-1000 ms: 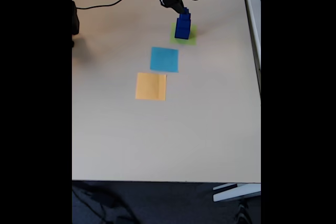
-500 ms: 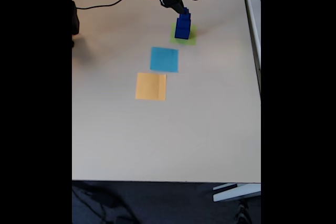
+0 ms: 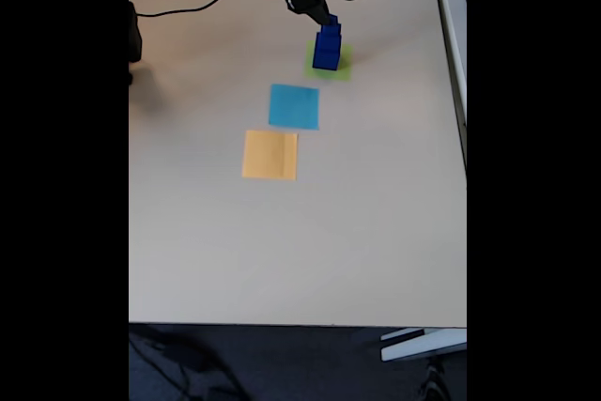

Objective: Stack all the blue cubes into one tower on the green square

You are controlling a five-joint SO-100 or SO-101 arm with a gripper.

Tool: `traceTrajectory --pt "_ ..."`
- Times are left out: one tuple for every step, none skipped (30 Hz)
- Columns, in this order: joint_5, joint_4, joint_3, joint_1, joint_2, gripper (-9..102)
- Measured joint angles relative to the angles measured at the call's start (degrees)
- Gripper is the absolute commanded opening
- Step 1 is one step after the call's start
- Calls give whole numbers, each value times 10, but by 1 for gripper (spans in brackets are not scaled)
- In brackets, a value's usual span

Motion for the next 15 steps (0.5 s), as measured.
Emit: traceTrajectory --pt "0 0 0 0 0 5" --pt "0 0 0 0 0 5" --pt "0 0 0 0 0 4" --pt "0 0 0 0 0 4" --pt "0 0 0 0 0 4" --pt "0 0 0 0 0 4" --pt "0 0 0 0 0 4" --pt "0 0 0 0 0 3" --pt "0 0 0 0 0 3" --pt "0 0 0 0 0 3" --pt "0 0 0 0 0 3" --pt "0 0 0 0 0 2" --pt "0 0 0 0 0 2" --pt "0 0 0 0 0 2" --pt "0 0 0 0 0 2"
